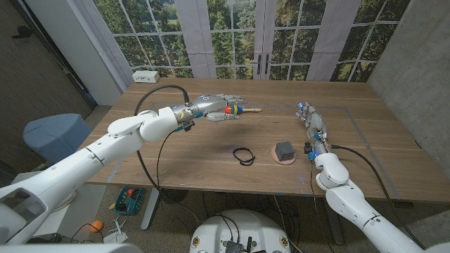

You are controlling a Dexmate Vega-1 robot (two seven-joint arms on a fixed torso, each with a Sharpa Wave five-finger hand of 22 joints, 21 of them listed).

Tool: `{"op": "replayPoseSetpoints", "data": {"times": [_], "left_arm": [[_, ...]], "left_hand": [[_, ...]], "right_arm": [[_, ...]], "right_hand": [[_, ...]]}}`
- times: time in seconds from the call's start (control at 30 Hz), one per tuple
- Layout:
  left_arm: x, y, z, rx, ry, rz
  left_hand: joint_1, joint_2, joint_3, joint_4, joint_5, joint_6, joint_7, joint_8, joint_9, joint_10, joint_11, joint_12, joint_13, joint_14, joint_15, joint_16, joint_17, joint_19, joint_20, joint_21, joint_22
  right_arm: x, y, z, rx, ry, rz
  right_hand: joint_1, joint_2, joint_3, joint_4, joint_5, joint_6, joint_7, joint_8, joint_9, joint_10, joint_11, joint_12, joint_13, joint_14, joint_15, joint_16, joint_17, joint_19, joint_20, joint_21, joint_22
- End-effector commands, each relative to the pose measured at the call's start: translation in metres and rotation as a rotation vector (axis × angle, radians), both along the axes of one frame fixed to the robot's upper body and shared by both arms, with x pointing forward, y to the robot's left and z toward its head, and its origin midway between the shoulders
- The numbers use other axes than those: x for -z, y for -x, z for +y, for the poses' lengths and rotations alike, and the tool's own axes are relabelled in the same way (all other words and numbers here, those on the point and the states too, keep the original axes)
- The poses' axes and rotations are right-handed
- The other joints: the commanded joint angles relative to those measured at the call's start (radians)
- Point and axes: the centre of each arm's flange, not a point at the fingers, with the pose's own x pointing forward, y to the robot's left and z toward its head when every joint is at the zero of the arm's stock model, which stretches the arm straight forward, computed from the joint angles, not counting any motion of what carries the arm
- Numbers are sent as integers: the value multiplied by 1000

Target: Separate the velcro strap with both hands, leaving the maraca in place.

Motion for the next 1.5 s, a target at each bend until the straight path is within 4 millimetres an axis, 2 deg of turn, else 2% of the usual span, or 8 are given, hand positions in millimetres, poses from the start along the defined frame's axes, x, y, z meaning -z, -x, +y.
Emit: {"op": "replayPoseSetpoints", "data": {"times": [0.03,0.13,0.27,0.47,0.67,0.77,0.87,1.5], "left_arm": [[6,16,-7,18,-56,-129],[9,22,-9,20,-58,-200],[11,26,-12,21,-81,-265],[16,32,-19,16,-156,-354],[23,37,-20,5,-163,-443],[26,39,-21,-9,-188,-476],[27,40,-22,-14,-201,-469],[38,38,-24,-44,-257,-416]], "left_hand": [[41,5,-1,-55,-8,42,8,15,6,61,-13,19,6,52,-43,7,0,28,-32,-17,3],[170,-89,-38,-86,-16,182,15,41,7,258,-72,45,5,246,-99,21,-1,128,-143,-66,-4],[260,-182,-70,-92,-16,251,-7,49,7,313,-95,31,3,329,-126,13,-4,206,-158,-101,-9],[414,-282,-140,-83,-2,185,-56,21,6,205,-106,-25,4,221,-130,-26,-3,221,-157,-208,-10],[469,-304,-233,-80,25,153,-60,25,7,150,-105,-25,6,140,-116,-28,-2,199,-136,-281,-8],[496,-303,-297,-77,40,182,-63,42,10,155,-108,-14,9,117,-106,-20,0,230,-63,-298,-1],[510,-300,-329,-75,47,214,-73,56,12,170,-116,-8,12,117,-109,-15,1,240,-51,-308,2],[571,-289,-389,-75,70,286,-83,90,17,211,-134,1,16,118,-104,-13,2,238,-33,-341,6]], "right_arm": [[12,14,-2,10,-16,-5],[15,17,-2,14,-23,-7],[18,22,-3,18,-24,-12],[23,28,-5,28,-34,-15],[26,33,-6,37,-50,-15],[26,36,-7,42,-56,-20],[27,37,-7,45,-60,-22],[31,41,-5,50,-65,-25]], "right_hand": [[-4,3,0,-6,-1,10,2,2,2,9,3,5,2,9,1,5,1,13,1,-6,3],[-4,3,0,-8,-1,11,3,2,2,10,4,5,2,11,2,6,1,15,3,-8,3],[-3,2,-1,-10,-2,13,3,2,2,15,3,7,2,13,3,8,0,18,4,-10,3],[-5,2,-2,-11,-2,14,4,1,3,17,6,7,2,15,6,9,0,22,6,-12,4],[-8,2,-3,-10,-3,16,5,2,3,19,10,7,2,16,6,10,1,24,7,-14,4],[-10,2,-4,-9,-3,16,6,1,3,19,10,7,2,17,7,11,1,26,8,-16,4],[-12,2,-6,-8,-3,19,8,2,3,21,10,8,2,19,9,12,1,28,9,-17,4],[-21,2,-10,-7,-3,29,12,3,4,32,15,10,3,29,11,18,2,38,12,-26,5]]}}
